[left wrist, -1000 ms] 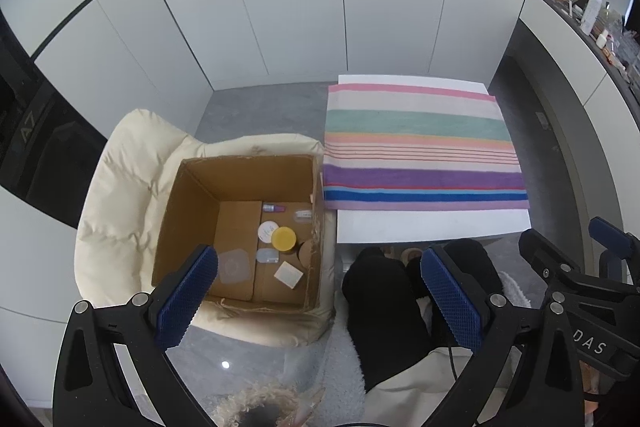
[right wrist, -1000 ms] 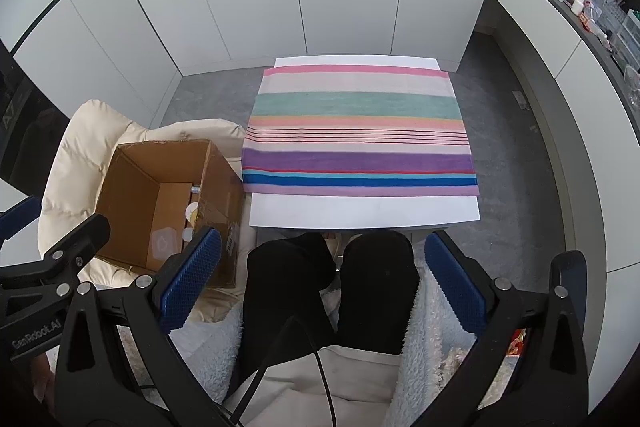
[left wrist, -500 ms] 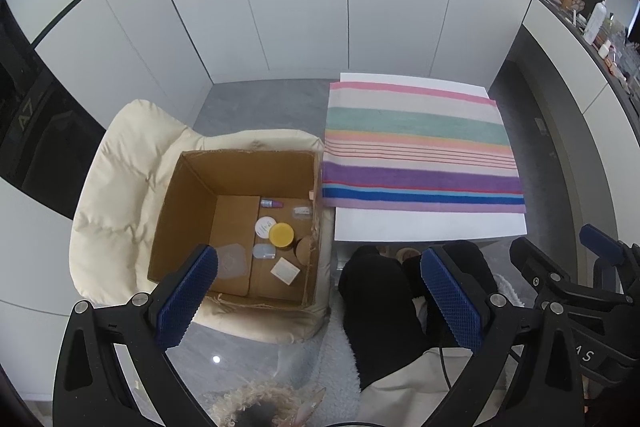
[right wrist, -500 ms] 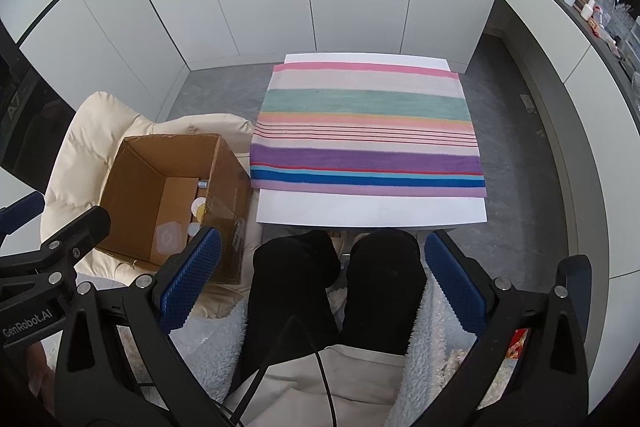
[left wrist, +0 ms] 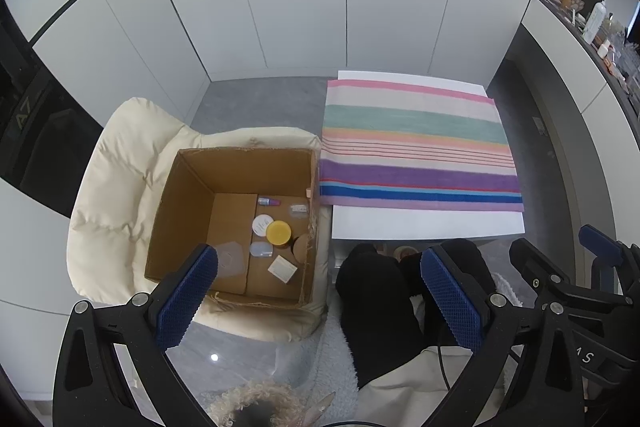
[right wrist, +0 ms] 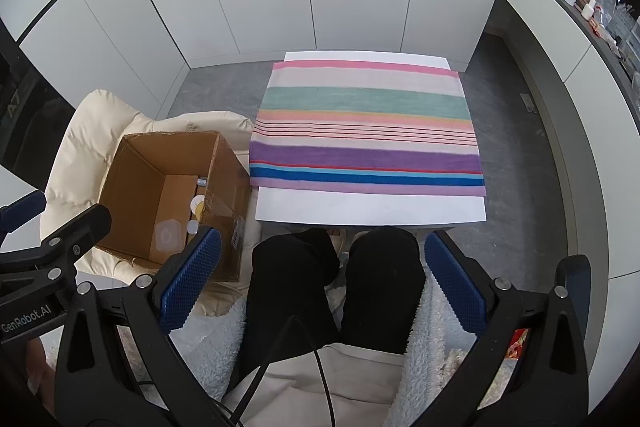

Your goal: Organize objects

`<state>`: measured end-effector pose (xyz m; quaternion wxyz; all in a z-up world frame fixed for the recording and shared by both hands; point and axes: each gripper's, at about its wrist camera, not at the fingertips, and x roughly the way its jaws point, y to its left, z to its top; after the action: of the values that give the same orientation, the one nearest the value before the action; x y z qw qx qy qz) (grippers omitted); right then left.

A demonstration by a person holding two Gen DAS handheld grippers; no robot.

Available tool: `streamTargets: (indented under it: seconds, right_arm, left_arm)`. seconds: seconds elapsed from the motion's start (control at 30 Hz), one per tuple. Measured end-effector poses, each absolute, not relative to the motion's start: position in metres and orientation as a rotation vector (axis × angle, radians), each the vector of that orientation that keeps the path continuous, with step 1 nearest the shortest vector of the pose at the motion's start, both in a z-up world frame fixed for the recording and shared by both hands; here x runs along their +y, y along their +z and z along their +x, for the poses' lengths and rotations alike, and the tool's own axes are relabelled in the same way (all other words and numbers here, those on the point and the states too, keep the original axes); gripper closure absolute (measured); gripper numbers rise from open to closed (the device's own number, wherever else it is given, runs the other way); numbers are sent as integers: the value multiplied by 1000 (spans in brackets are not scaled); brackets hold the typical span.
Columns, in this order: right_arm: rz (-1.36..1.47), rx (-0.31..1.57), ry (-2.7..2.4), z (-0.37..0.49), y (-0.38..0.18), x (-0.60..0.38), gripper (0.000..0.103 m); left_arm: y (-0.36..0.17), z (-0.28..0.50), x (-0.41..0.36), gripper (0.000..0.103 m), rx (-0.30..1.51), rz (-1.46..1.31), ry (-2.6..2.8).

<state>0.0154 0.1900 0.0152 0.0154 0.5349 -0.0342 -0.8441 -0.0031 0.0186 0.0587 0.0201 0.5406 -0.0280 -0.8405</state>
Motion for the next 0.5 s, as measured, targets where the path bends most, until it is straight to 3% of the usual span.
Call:
streamTargets:
  seconds: [0.5]
  right_arm:
    - [1669,-102,-2623,17,14,193,0]
  left_arm:
    - [57,-5,18,1,-81,1682,-2610]
